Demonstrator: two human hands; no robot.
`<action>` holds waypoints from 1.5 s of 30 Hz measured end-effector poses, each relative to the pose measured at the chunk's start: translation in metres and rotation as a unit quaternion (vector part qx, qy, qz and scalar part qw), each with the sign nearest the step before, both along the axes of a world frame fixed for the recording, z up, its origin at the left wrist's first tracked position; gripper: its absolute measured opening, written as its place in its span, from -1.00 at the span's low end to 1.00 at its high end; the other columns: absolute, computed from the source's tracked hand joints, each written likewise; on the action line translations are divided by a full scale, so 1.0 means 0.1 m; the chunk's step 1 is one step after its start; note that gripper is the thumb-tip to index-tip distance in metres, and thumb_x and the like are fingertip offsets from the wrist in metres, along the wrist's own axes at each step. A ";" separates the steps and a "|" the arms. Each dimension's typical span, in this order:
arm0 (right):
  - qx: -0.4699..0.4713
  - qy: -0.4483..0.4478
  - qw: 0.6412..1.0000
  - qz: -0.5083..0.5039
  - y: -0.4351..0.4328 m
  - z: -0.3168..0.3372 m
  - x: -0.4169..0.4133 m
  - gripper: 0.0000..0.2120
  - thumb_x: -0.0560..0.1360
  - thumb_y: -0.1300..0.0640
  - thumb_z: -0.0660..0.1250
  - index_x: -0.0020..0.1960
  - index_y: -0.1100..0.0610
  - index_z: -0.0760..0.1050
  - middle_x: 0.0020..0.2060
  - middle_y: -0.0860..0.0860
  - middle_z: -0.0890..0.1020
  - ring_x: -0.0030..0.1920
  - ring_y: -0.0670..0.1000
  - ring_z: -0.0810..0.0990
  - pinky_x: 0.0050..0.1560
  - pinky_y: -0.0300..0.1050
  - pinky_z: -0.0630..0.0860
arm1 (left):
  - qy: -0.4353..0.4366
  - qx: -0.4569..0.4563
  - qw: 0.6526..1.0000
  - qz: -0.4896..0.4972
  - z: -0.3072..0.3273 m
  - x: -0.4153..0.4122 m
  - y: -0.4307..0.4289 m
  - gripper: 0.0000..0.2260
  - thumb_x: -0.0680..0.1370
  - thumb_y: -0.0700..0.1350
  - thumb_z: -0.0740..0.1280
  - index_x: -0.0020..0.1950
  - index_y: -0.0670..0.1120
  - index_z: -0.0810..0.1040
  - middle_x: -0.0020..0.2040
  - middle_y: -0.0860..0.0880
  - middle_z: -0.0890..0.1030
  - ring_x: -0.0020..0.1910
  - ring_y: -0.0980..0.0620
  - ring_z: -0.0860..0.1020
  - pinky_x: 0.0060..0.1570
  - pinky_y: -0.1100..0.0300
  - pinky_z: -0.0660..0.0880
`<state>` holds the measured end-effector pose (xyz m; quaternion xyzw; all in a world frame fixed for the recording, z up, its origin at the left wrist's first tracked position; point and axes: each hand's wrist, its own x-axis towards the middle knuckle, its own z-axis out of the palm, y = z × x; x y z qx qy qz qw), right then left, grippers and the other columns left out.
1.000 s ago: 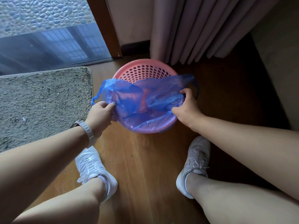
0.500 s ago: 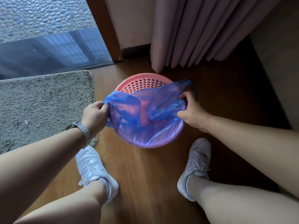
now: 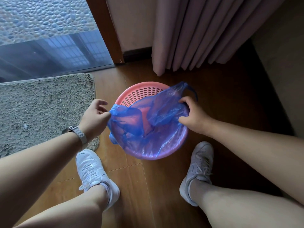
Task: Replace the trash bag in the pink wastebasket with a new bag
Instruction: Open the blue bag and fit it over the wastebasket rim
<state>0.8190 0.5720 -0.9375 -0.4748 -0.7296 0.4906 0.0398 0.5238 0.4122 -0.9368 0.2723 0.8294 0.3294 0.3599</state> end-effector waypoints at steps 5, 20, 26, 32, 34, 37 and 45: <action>0.315 -0.016 0.947 0.054 0.08 0.12 -0.04 -0.76 0.33 0.19 0.30 -0.02 0.24 0.48 -0.07 0.16 0.47 -0.15 0.12 0.48 -0.12 -0.05 0.46 | 0.177 0.034 0.972 -0.153 0.09 0.06 0.03 -0.58 0.41 0.15 0.29 0.20 0.01 0.50 0.07 -0.02 0.45 -0.23 0.03 0.52 -0.10 0.14 0.47; 0.413 -0.198 0.840 0.291 0.32 0.00 -0.86 -0.73 0.49 0.11 0.27 0.16 0.15 0.52 0.12 0.14 0.51 0.09 0.22 0.45 -0.04 0.07 0.44 | 0.312 0.002 0.909 -0.275 -0.01 0.08 0.09 -0.91 0.48 -0.08 0.41 -0.07 -0.08 0.61 0.03 -0.15 0.46 -0.19 -0.17 0.53 -0.27 -0.01 0.56; 0.333 -0.079 0.936 0.086 0.53 -0.01 -0.78 -0.88 0.50 0.22 0.27 -0.05 0.24 0.55 -0.04 0.24 0.51 -0.05 0.25 0.50 -0.06 0.02 0.45 | 0.302 0.059 0.895 -0.323 0.02 -0.03 0.00 -0.96 0.45 -0.15 0.28 -0.12 -0.10 0.49 0.00 -0.12 0.50 -0.21 -0.19 0.55 -0.30 0.07 0.49; 0.255 -0.049 0.965 -0.036 0.60 -0.06 -0.87 -0.89 0.49 0.18 0.31 -0.07 0.20 0.59 -0.03 0.20 0.51 -0.08 0.17 0.52 -0.09 -0.20 0.33 | 0.264 0.049 0.927 -0.264 0.03 -0.09 0.03 -0.77 0.36 0.02 0.18 -0.06 -0.04 0.41 -0.05 -0.08 0.56 -0.13 -0.19 0.54 -0.16 0.01 0.48; 0.253 -0.042 0.966 -0.032 0.60 -0.07 -0.89 -0.89 0.49 0.18 0.32 -0.08 0.21 0.59 -0.07 0.19 0.53 -0.09 0.17 0.53 -0.12 -0.21 0.33 | 0.248 0.047 0.940 -0.230 0.06 -0.06 0.07 -0.63 0.35 0.14 0.21 0.03 -0.06 0.46 -0.07 -0.05 0.58 -0.09 -0.11 0.55 -0.08 0.04 0.47; 0.254 -0.031 0.967 -0.017 0.58 -0.09 -0.85 -0.89 0.49 0.18 0.33 -0.08 0.21 0.59 -0.10 0.16 0.52 -0.12 0.14 0.52 -0.12 -0.20 0.35 | 0.246 0.059 0.944 -0.211 0.05 0.03 0.20 -0.61 0.42 0.23 0.27 0.07 -0.02 0.50 -0.03 -0.01 0.59 -0.07 -0.02 0.56 -0.06 0.10 0.48; 0.209 -0.006 0.978 -0.015 0.52 -0.12 -0.74 -0.88 0.55 0.10 0.28 -0.09 0.13 0.54 -0.21 -0.01 0.60 -0.20 0.00 0.54 -0.18 -0.11 0.48 | 0.257 0.098 0.951 -0.141 -0.05 0.09 0.44 -0.89 0.57 -0.07 0.29 -0.08 -0.09 0.52 -0.24 -0.04 0.55 -0.25 -0.18 0.52 -0.26 0.10 0.41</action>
